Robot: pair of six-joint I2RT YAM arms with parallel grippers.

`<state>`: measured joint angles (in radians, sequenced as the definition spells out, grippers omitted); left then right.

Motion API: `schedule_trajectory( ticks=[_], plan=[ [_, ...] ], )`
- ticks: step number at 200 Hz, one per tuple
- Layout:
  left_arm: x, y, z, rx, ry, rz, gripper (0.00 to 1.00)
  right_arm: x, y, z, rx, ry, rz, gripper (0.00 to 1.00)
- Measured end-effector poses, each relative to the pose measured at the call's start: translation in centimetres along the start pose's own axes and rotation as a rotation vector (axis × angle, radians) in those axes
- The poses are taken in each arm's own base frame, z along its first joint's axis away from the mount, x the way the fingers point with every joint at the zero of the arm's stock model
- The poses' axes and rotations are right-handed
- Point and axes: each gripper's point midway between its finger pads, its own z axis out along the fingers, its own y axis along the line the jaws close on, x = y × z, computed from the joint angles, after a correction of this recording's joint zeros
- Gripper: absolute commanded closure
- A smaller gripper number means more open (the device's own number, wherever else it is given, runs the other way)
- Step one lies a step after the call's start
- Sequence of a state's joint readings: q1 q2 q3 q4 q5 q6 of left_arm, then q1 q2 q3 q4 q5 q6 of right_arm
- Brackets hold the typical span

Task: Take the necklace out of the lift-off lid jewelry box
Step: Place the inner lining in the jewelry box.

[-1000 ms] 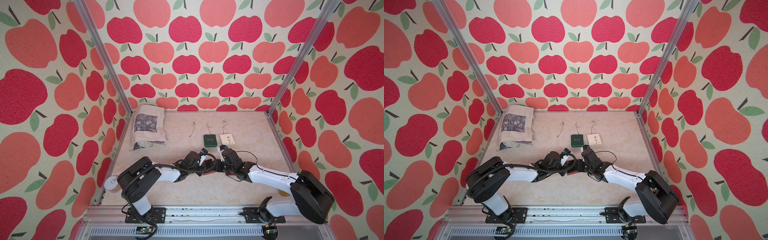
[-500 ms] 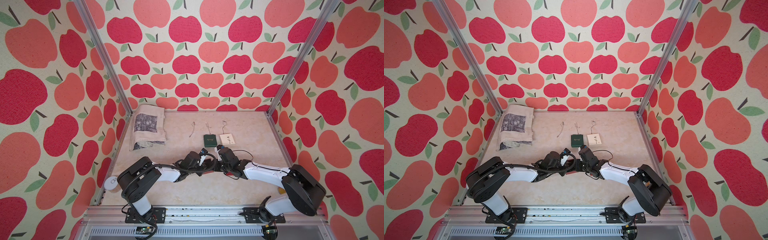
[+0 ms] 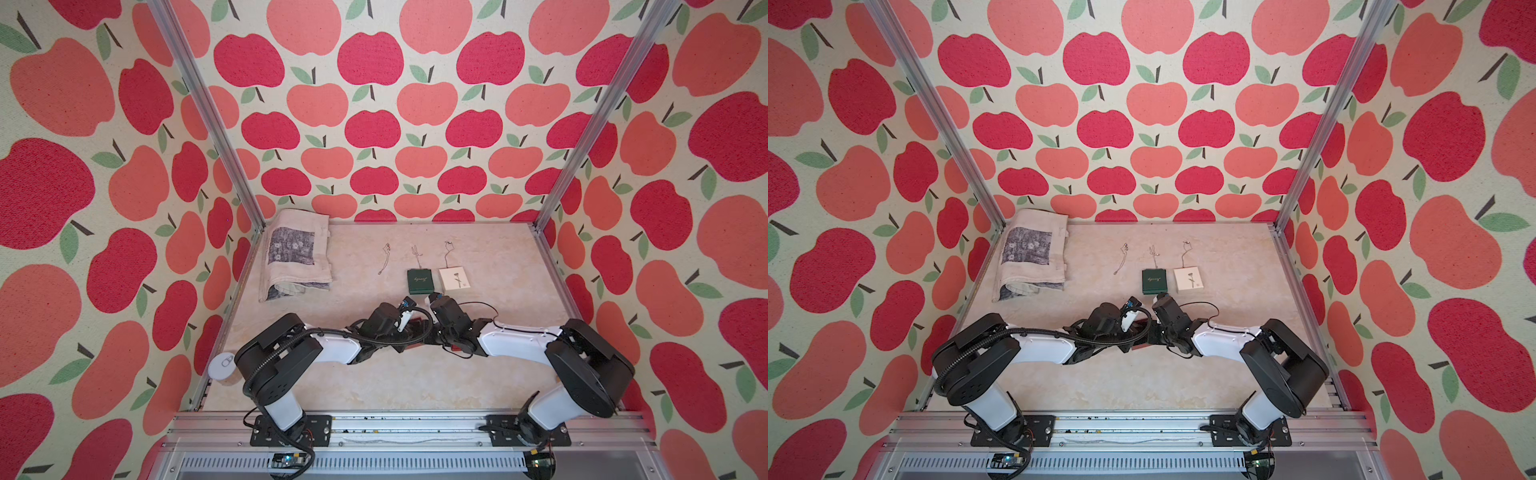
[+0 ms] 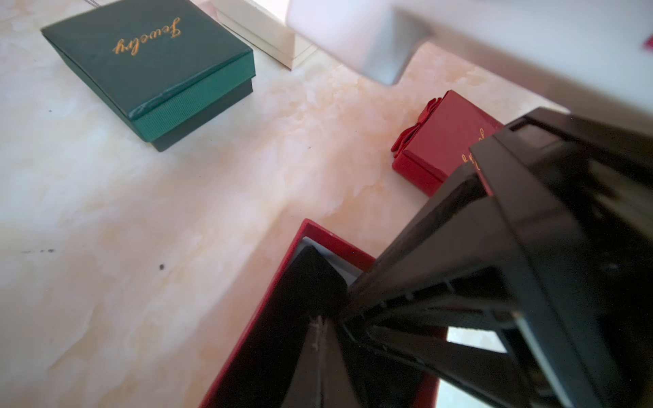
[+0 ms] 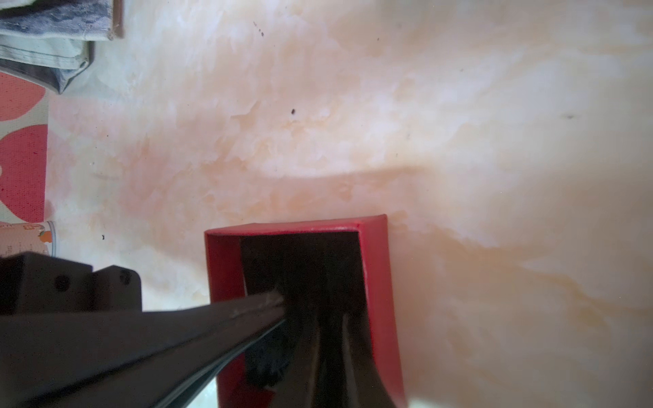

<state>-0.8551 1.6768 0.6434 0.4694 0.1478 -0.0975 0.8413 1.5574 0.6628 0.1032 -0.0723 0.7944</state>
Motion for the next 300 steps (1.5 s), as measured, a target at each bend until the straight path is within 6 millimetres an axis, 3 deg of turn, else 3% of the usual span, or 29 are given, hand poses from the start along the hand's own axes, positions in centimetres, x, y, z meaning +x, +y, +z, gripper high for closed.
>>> schedule_trajectory(
  ticks=[93, 161, 245, 300],
  plan=[
    [0.1, 0.0, 0.0, -0.001, 0.001, -0.011, 1.0, -1.7, 2.7, -3.2, -0.072, -0.09, -0.04, 0.81],
    [0.5, 0.3, -0.2, -0.009, -0.003, -0.019, 1.0, -0.4, 2.6, -2.6, -0.053, -0.048, -0.054, 0.83],
    [-0.8, 1.1, -2.8, -0.029, -0.079, -0.029, 1.0, 0.7, 1.5, -1.1, -0.015, -0.004, -0.051, 0.83],
    [-0.5, 1.7, -3.7, -0.051, -0.088, -0.034, 1.0, -0.2, 2.0, -0.4, -0.003, -0.009, -0.051, 0.83]
  ],
)
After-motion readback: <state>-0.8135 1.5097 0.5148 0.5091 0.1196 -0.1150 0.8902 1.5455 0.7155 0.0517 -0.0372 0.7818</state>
